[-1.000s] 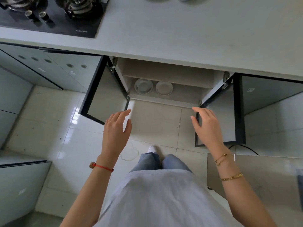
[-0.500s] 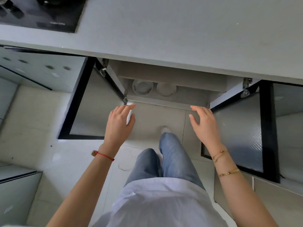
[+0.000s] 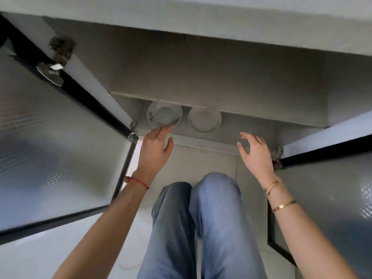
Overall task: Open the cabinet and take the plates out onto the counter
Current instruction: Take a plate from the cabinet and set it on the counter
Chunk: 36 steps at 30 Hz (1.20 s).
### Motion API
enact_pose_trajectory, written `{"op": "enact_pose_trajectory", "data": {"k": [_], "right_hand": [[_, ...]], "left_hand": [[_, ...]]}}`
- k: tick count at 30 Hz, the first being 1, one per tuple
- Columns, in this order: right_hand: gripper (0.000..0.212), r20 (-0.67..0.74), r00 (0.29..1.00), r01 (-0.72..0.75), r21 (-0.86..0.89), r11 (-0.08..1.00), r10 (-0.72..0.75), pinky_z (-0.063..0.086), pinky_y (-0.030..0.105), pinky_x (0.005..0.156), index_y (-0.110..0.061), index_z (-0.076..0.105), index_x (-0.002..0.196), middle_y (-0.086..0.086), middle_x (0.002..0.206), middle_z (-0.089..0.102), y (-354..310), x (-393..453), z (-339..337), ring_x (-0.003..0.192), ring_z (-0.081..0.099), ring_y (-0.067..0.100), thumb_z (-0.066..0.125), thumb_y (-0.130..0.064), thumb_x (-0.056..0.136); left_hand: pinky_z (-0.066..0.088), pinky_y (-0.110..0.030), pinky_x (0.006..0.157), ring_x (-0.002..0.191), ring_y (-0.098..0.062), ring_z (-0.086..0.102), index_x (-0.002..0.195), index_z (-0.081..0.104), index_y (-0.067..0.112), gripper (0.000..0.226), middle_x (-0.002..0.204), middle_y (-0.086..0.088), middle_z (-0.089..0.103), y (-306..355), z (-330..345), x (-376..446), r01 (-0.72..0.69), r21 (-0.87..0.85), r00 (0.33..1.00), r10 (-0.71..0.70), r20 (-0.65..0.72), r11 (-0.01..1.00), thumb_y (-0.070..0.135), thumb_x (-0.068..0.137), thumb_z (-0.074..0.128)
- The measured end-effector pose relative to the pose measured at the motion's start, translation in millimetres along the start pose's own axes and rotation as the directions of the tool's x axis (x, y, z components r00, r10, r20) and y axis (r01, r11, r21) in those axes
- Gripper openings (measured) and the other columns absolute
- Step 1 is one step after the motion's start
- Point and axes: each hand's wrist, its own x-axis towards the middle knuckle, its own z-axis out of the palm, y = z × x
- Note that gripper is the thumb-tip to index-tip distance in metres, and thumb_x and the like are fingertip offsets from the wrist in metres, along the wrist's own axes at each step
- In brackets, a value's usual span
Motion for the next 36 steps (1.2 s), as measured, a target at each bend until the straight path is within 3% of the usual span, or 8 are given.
{"op": "enact_pose_trajectory", "data": {"k": [6,10,16,19,23,28,36], "right_hand": [[0.035,0.025,1.0,0.015,0.045,0.999,-0.016,0.045,0.04,0.098,-0.002,0.059,0.125,0.018,0.122,0.064,62,49,116,0.114,0.057,0.037,0.06,-0.01,0.091],[0.038,0.062,0.998,-0.025,0.061,0.998,0.021,0.043,0.041,0.102,-0.004,0.056,0.129,0.017,0.128,0.061,91,79,169,0.119,0.054,0.036,0.057,-0.014,0.093],[0.038,-0.008,0.999,-0.041,0.045,0.998,0.041,0.048,0.042,0.095,-0.005,0.057,0.126,0.019,0.12,0.064,126,120,222,0.113,0.057,0.036,0.059,-0.02,0.092],[0.037,-0.019,0.999,-0.029,0.042,0.999,0.029,0.05,0.044,0.093,-0.005,0.057,0.125,0.019,0.12,0.064,138,139,237,0.112,0.059,0.035,0.058,-0.022,0.092],[0.038,-0.049,0.998,-0.039,0.054,0.998,0.042,0.052,0.043,0.089,-0.004,0.057,0.124,0.019,0.116,0.066,145,168,248,0.106,0.062,0.036,0.058,-0.026,0.093],[0.032,-0.069,0.995,-0.06,0.095,0.994,0.067,0.045,0.029,0.076,-0.003,0.061,0.111,0.019,0.105,0.069,142,201,266,0.095,0.065,0.035,0.062,-0.027,0.09],[0.038,0.024,0.984,-0.18,0.116,0.977,0.179,0.049,0.034,0.082,0.001,0.061,0.114,0.021,0.11,0.068,145,211,291,0.103,0.064,0.036,0.069,-0.022,0.085]], "left_hand": [[0.054,-0.045,0.086,0.097,-0.035,0.065,0.127,0.06,0.008,0.037,0.111,-0.018,0.066,-71,125,35,0.027,-0.06,1.0,-0.027,-0.007,0.998,0.012,0.091,0.058],[0.053,-0.042,0.087,0.1,-0.034,0.065,0.122,0.062,0.006,0.033,0.114,-0.016,0.067,-100,188,54,0.07,-0.138,0.997,-0.073,-0.017,0.988,0.012,0.09,0.059],[0.053,-0.041,0.09,0.102,-0.033,0.065,0.123,0.061,0.003,0.035,0.115,-0.016,0.066,-122,254,95,0.108,-0.163,0.994,-0.109,-0.001,0.981,0.017,0.09,0.06],[0.05,-0.039,0.095,0.107,-0.034,0.063,0.119,0.063,0.002,0.032,0.118,-0.018,0.066,-127,277,116,0.108,-0.161,0.994,-0.103,0.039,0.981,0.017,0.09,0.062],[0.049,-0.043,0.09,0.1,-0.037,0.063,0.103,0.064,-0.003,0.028,0.106,-0.021,0.068,-131,299,140,0.092,-0.12,0.993,-0.083,0.081,0.988,0.023,0.093,0.06],[0.05,-0.039,0.088,0.102,-0.035,0.063,0.112,0.062,0.001,0.031,0.108,-0.021,0.067,-137,315,164,0.154,-0.121,0.984,-0.141,0.11,0.981,0.023,0.09,0.063],[0.046,-0.036,0.086,0.107,-0.032,0.06,0.114,0.063,0.005,0.042,0.11,-0.018,0.066,-148,332,174,0.284,-0.114,0.948,-0.261,0.182,0.952,0.024,0.08,0.075]]}}
